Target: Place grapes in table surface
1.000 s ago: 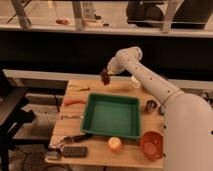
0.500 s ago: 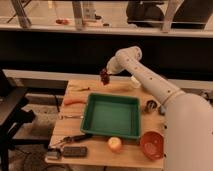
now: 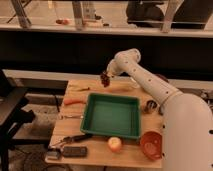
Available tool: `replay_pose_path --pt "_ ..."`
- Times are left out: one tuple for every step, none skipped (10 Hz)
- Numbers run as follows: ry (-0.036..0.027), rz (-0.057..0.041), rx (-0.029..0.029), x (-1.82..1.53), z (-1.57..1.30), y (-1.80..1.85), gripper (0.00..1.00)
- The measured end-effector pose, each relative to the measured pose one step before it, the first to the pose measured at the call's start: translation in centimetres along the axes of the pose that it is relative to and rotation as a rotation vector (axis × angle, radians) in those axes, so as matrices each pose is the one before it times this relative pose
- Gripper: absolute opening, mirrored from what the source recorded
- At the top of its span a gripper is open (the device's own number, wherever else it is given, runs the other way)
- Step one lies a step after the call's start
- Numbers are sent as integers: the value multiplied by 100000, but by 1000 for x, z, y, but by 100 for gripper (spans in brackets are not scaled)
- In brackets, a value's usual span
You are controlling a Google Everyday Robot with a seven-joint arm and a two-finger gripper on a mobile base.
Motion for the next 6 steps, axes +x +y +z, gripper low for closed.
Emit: replay_pose_path --pt "351 105 -823 113 668 384 0" --pt "394 226 -667 199 565 356 0" --pt "1002 -414 -628 204 683 302 0" --pt "510 -91 -471 65 431 -22 5" --pt "468 -404 -454 89 355 37 12" --pt "585 -337 -852 174 422 28 27"
